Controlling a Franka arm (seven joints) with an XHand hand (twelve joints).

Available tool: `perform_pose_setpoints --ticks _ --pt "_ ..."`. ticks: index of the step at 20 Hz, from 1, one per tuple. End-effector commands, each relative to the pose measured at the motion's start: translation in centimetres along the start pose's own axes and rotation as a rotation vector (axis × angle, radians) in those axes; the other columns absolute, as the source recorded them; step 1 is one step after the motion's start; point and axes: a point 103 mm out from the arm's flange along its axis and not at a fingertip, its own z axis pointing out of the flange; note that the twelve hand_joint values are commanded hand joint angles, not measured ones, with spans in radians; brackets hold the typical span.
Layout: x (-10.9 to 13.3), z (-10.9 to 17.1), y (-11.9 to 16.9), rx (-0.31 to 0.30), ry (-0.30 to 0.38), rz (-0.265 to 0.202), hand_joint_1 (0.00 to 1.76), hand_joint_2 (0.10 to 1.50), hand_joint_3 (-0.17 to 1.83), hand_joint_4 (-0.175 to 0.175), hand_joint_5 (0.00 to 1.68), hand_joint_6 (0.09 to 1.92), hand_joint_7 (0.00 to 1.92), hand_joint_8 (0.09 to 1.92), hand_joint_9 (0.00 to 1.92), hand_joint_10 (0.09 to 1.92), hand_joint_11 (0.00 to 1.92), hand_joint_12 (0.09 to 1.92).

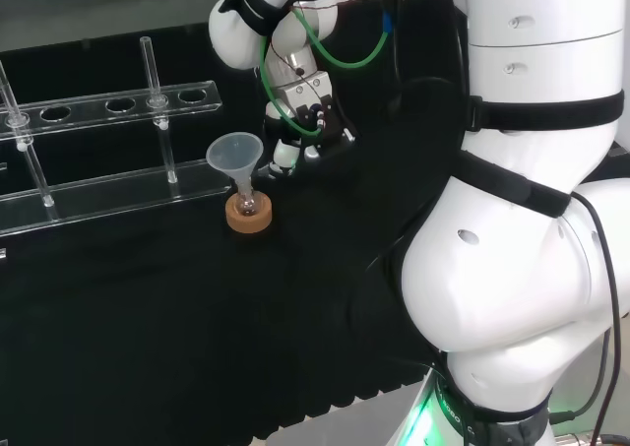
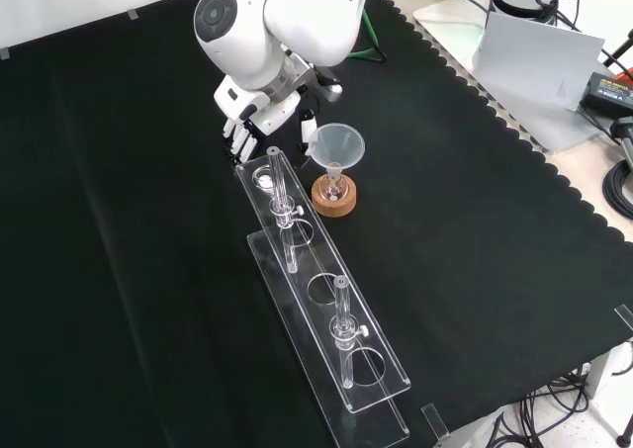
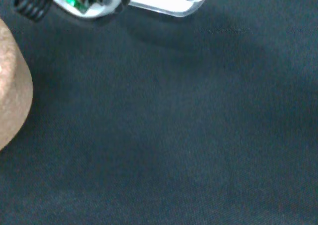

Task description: Pick up the weighing funnel.

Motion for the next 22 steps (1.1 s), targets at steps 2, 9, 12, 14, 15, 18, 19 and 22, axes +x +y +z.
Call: perform_pose_setpoints --ticks 2,9,12,14,15,18,19,22 --pt "-0.4 1.6 0.9 0.010 0.010 -0.003 0.91 0.59 0.64 -0.028 0.55 0.09 0.43 0.66 0.73 0.50 0.47 1.28" --pt "-0.1 2.1 1.6 0.002 0.009 -0.012 0.91 0.59 0.64 -0.029 0.55 0.09 0.43 0.66 0.73 0.50 0.47 1.28" --pt "0.1 2.2 1.8 -0.002 0.001 -0.009 0.91 0.59 0.64 -0.029 0.56 0.09 0.43 0.66 0.73 0.50 0.47 1.28" --pt "0.1 2.2 1.9 0.002 -0.001 -0.005 0.91 0.59 0.65 -0.029 0.56 0.09 0.43 0.66 0.73 0.50 0.47 1.28" --pt "0.1 2.2 2.0 0.003 -0.005 -0.004 0.91 0.59 0.65 -0.029 0.57 0.09 0.43 0.66 0.73 0.50 0.47 1.28" --pt "0.2 2.2 2.1 0.005 -0.009 0.003 0.91 0.59 0.65 -0.026 0.59 0.09 0.43 0.66 0.73 0.50 0.47 1.28" --pt "0.2 2.2 2.1 0.004 -0.007 0.006 0.91 0.59 0.65 -0.025 0.60 0.09 0.43 0.66 0.73 0.50 0.47 1.28" --pt "-0.1 2.2 2.1 0.003 -0.006 0.011 0.91 0.59 0.65 -0.023 0.63 0.09 0.43 0.66 0.73 0.50 0.47 1.28"
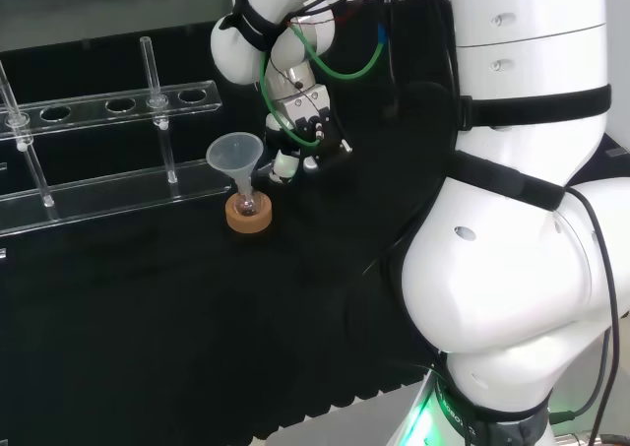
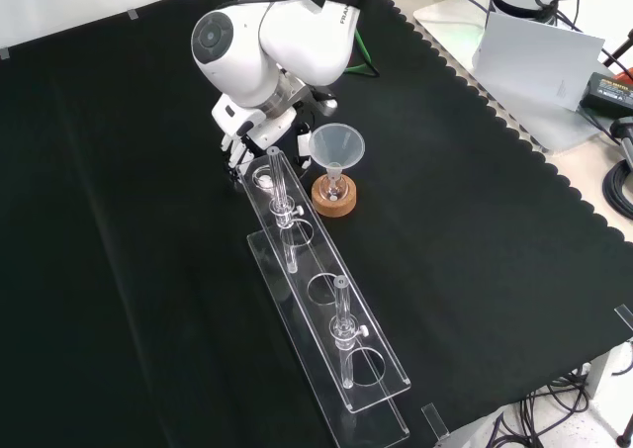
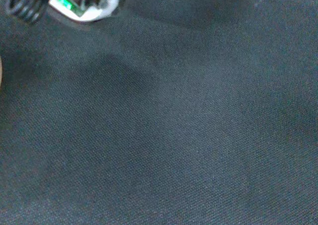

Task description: Pick up the weighing funnel.

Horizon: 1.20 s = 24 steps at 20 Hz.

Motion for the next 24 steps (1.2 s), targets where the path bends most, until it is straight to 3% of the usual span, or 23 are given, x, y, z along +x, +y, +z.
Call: perform_pose_setpoints --ticks 1,24 --pt "-0.37 -0.01 0.15 -0.001 0.002 0.008 0.91 0.59 0.65 -0.022 0.64 0.09 0.43 0.66 0.73 0.50 0.47 1.28" --pt "-0.14 0.49 1.10 0.002 -0.001 -0.002 0.92 0.62 0.67 -0.005 0.83 0.20 0.45 0.65 0.74 0.49 0.49 1.27"
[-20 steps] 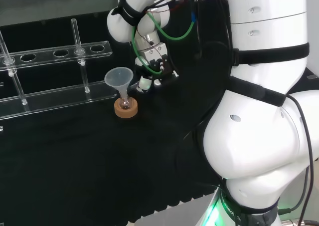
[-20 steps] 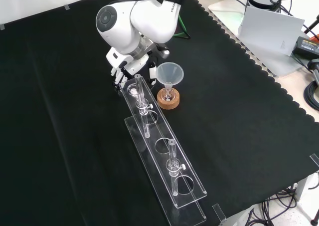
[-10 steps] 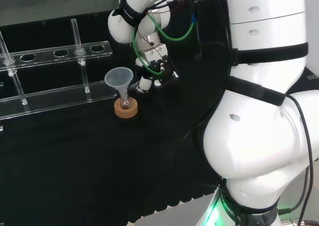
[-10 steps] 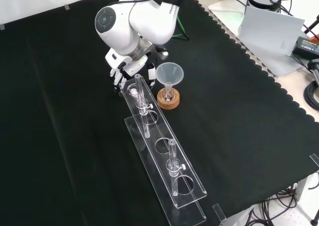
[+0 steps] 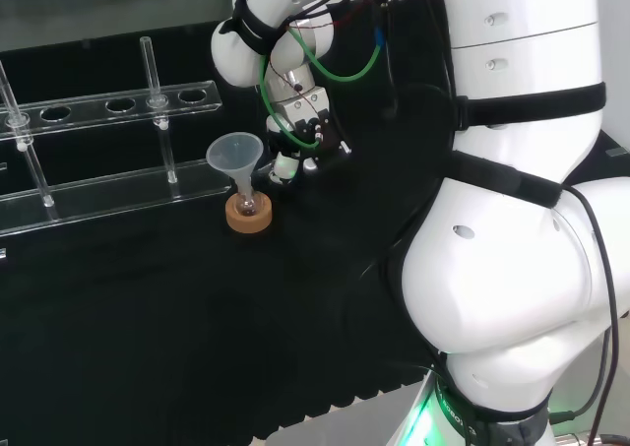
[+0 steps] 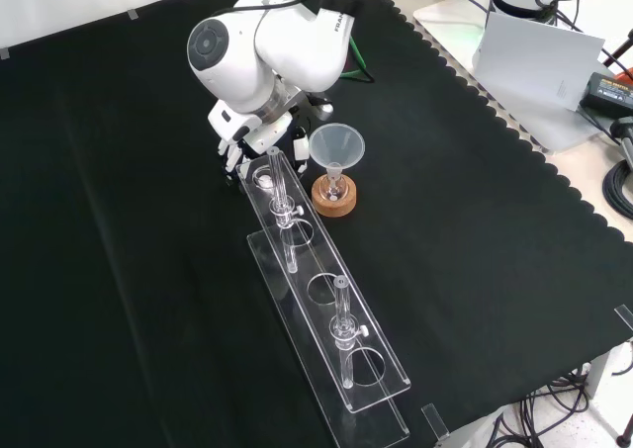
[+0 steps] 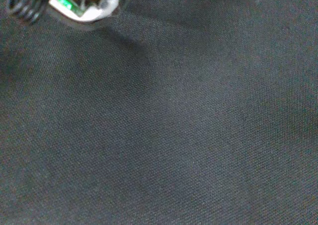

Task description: Pick up the weighing funnel.

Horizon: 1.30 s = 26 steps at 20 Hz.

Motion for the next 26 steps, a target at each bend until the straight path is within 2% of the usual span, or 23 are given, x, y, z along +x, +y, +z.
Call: perform_pose_setpoints --ticks 1,5,7,17,18,20,21,23,26 --pt "0.08 -0.01 0.10 0.003 -0.001 -0.005 0.92 0.62 0.67 -0.003 0.84 0.20 0.45 0.65 0.74 0.49 0.49 1.27" --pt "0.04 -0.09 0.53 0.009 -0.002 -0.009 0.92 0.61 0.68 0.006 0.77 0.50 0.45 0.65 0.75 0.48 0.49 1.27" --pt "0.19 -0.08 0.56 0.005 -0.006 -0.007 0.92 0.62 0.68 0.012 0.78 0.59 0.45 0.65 0.75 0.48 0.49 1.27" --pt "0.28 0.08 0.92 0.013 -0.010 -0.016 0.91 0.62 0.69 0.018 0.83 0.69 0.46 0.65 0.75 0.48 0.50 1.27" --pt "0.35 0.09 0.95 0.012 -0.024 -0.011 0.92 0.62 0.69 0.035 0.89 0.69 0.47 0.65 0.76 0.48 0.50 1.27" --pt "0.44 0.09 0.96 0.011 -0.053 0.006 1.02 0.73 0.56 0.129 1.07 0.77 0.52 0.64 0.79 0.48 0.53 1.26" --pt "0.40 0.10 0.96 0.016 -0.063 0.014 1.06 0.71 0.60 0.152 1.14 0.78 0.56 0.63 0.82 0.46 0.56 1.24" --pt "0.21 0.05 0.84 0.021 -0.073 0.025 1.10 0.66 0.69 0.171 1.21 0.78 0.60 0.61 0.87 0.43 0.62 1.20" --pt "-0.29 -0.46 0.48 0.016 -0.077 0.037 1.11 0.63 0.74 0.175 1.23 0.78 0.62 0.60 0.91 0.41 0.68 1.16"
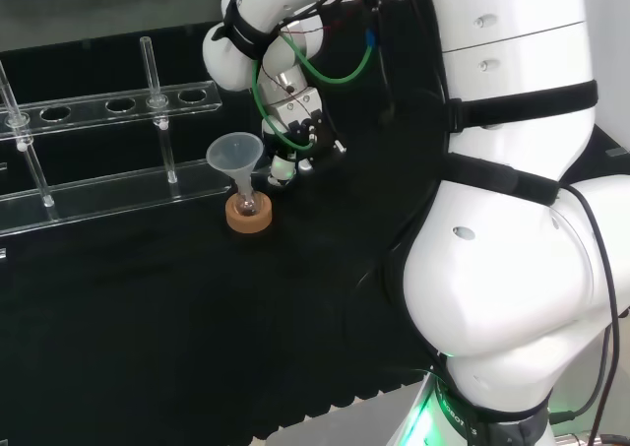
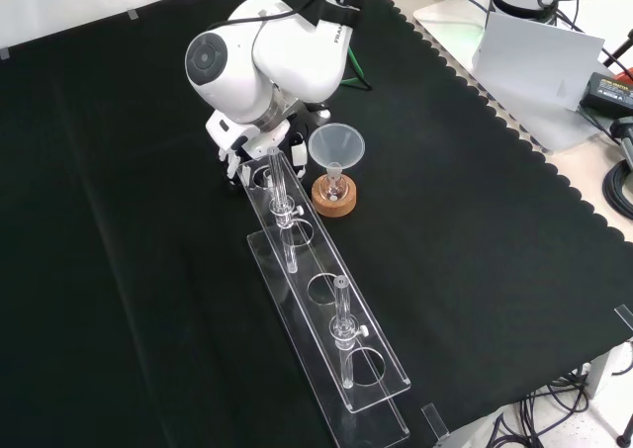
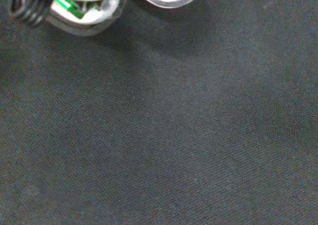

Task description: Pick up the weighing funnel.

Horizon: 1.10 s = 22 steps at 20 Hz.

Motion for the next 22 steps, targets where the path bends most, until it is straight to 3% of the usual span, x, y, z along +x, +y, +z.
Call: perform_pose_setpoints --ticks 1,15,22 --pt "-0.9 -0.7 -0.6 -0.003 -0.024 0.028 1.12 0.63 0.75 0.175 1.24 0.78 0.62 0.60 0.91 0.41 0.68 1.16" --pt "-4.4 -3.9 -4.6 -0.043 -0.038 0.088 1.13 0.62 0.69 0.175 1.31 0.61 0.60 0.60 0.91 0.36 0.70 1.13" --pt "-5.8 -5.9 -6.9 -0.033 -0.071 0.113 1.13 0.62 0.68 0.175 1.32 0.60 0.58 0.59 0.90 0.35 0.69 1.13"
